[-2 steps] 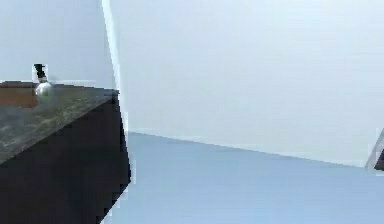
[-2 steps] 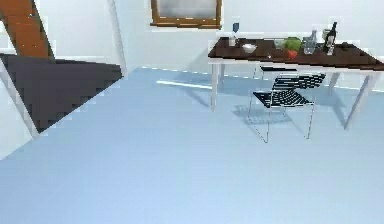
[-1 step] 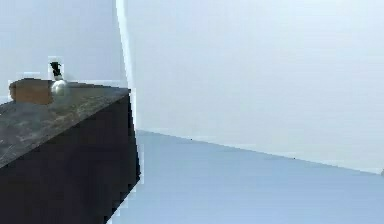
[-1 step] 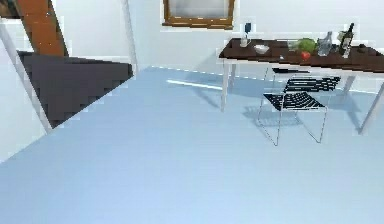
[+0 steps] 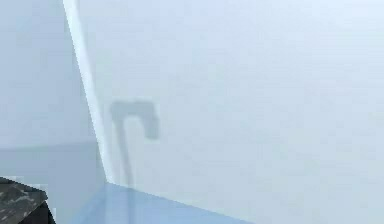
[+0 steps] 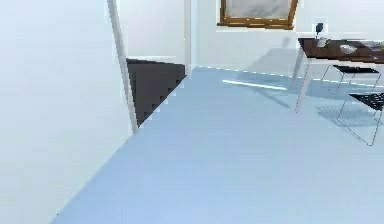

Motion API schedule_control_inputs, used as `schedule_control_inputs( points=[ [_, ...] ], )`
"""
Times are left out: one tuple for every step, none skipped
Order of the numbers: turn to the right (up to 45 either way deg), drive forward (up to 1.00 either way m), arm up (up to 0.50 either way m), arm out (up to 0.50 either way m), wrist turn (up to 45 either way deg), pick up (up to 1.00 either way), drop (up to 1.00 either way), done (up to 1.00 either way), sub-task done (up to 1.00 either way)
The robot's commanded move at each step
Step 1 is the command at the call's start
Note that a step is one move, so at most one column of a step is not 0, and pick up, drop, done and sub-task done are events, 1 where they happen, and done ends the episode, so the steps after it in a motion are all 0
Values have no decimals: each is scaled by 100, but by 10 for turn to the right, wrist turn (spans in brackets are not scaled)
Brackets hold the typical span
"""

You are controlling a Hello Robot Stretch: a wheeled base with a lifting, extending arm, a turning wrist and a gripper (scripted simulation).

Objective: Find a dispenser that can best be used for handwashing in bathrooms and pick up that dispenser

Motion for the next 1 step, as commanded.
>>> schedule_control_inputs(
  points=[
    [-90,0,0,0,0,0,0,0,0]
  ],
)
